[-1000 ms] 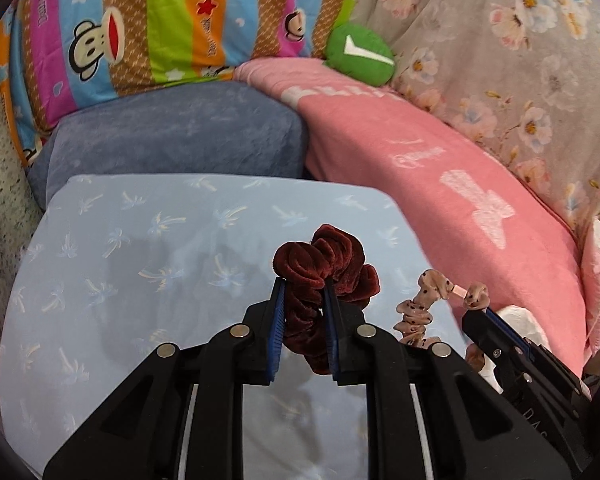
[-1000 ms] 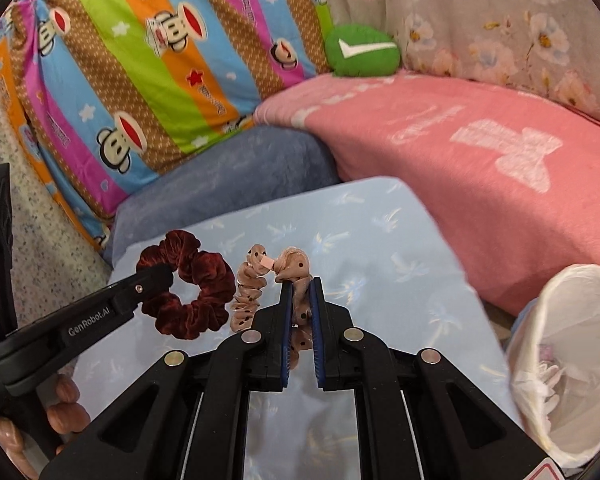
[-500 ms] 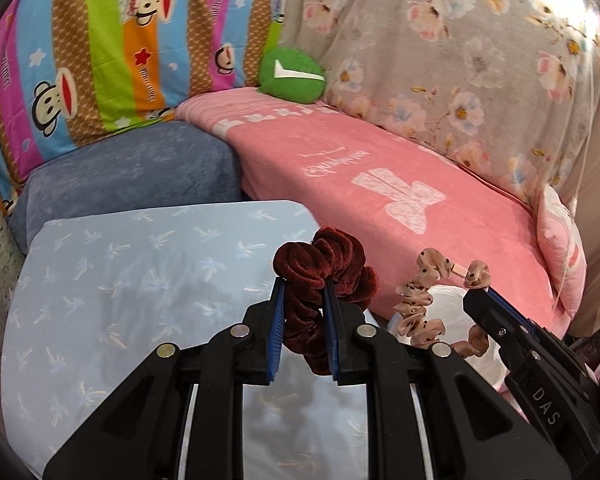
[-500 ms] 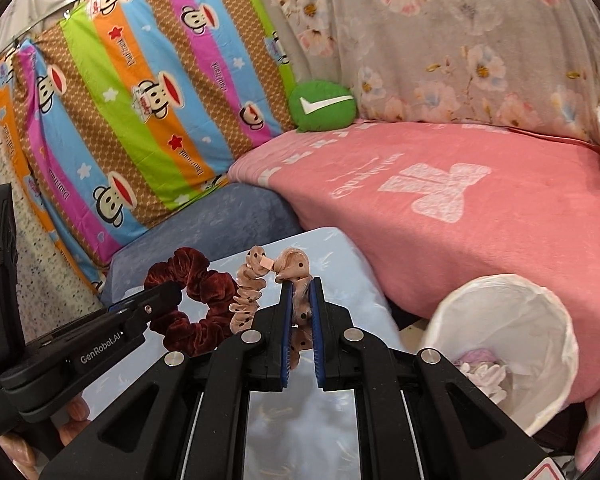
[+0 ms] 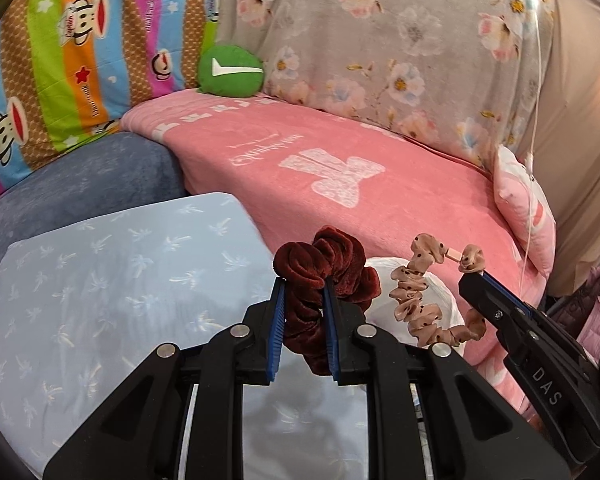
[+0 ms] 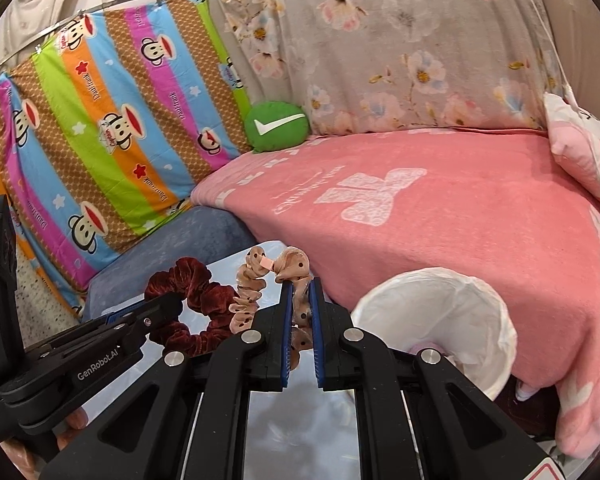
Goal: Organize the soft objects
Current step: 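Carry both scrunchies over the white bin and open both tools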
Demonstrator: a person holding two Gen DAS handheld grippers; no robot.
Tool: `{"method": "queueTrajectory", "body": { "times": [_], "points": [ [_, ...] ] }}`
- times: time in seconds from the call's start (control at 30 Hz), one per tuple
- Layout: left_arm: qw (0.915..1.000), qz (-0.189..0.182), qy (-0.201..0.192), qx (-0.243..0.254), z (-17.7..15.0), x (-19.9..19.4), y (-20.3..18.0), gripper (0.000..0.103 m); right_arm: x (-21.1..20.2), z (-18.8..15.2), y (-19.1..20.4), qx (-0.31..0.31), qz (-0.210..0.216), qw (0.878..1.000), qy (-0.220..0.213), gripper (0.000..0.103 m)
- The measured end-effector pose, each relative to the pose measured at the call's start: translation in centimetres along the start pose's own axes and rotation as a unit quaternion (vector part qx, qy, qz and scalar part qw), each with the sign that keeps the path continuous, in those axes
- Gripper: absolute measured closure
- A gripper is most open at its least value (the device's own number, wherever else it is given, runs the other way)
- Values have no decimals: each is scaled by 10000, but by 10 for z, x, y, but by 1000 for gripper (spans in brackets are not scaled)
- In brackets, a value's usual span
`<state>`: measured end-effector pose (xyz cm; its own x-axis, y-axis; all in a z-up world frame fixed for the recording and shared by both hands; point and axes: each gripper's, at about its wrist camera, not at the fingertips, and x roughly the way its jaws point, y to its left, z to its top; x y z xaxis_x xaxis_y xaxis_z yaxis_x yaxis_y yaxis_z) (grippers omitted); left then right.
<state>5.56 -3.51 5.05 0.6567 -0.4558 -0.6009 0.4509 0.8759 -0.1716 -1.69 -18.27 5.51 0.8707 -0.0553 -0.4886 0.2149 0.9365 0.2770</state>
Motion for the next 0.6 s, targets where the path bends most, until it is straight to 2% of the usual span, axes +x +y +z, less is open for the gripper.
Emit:
{"method": "queueTrajectory", "body": {
  "times": [0.6],
  "points": [
    [9959,-548,451,555,-5,52,-70,82,4,-4,-92,460,-559,9974,-1,94]
  ]
}}
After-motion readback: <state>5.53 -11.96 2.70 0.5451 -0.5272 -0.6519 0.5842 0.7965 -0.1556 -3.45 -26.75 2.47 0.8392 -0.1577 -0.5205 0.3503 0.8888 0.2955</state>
